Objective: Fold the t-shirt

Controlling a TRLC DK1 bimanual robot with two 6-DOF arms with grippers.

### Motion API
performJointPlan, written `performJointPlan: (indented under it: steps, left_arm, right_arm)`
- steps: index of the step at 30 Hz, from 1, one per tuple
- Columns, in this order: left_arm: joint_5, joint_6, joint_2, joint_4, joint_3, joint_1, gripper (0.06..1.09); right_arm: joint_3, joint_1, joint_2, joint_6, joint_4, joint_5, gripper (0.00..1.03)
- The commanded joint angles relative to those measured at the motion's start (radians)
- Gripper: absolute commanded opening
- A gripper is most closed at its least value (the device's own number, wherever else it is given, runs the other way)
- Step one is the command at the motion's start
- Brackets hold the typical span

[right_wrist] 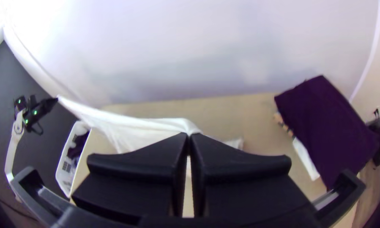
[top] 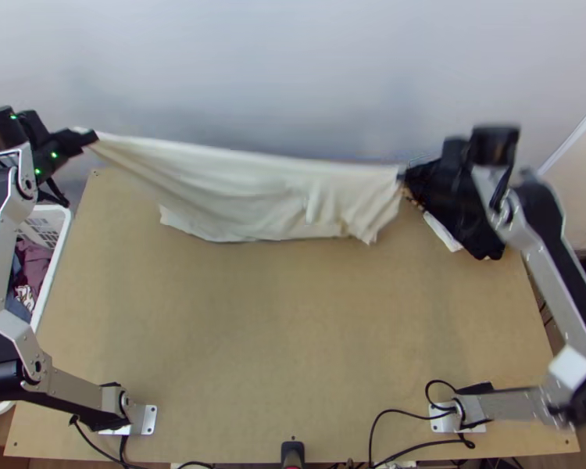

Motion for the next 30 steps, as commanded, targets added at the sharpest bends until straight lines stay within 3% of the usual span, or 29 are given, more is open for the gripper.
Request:
performJointPlan:
  steps: [1, 4, 7, 11, 16, 21, 30]
  left_arm:
    - [-0.045, -0.063, -0.06, 0.089, 0.04, 0.009, 0.1]
    - [-0.093, -0.069, -0.092, 0.155, 0.058, -0.012, 0.1]
    - [-0.206, -0.02, -0.116, 0.262, 0.071, -0.064, 0.1]
    - [-0.289, 0.079, -0.107, 0.405, 0.087, -0.109, 0.1]
    - [-0.338, 0.095, -0.052, 0.449, 0.167, -0.109, 0.1]
    - [-0.38, 0.087, -0.13, 0.451, 0.164, -0.117, 0.1]
    - [-0.381, 0.064, -0.48, 0.454, -0.043, -0.133, 0.1]
  right_arm:
    - [0.248, -0.062, 0.117, -0.011, 0.007, 0.054, 0.03]
    - [0.476, -0.114, 0.223, -0.015, 0.009, 0.081, 0.03]
    - [0.648, -0.16, 0.303, -0.021, 0.035, 0.083, 0.03]
    - [0.657, -0.197, 0.321, -0.038, 0.216, 0.083, 0.03]
    - [0.657, -0.228, 0.314, -0.054, 0.35, 0.112, 0.03]
    - [0.568, -0.248, 0.125, -0.054, 0.35, 0.103, 0.03]
    - [0.304, -0.303, -0.363, -0.097, 0.356, -0.067, 0.03]
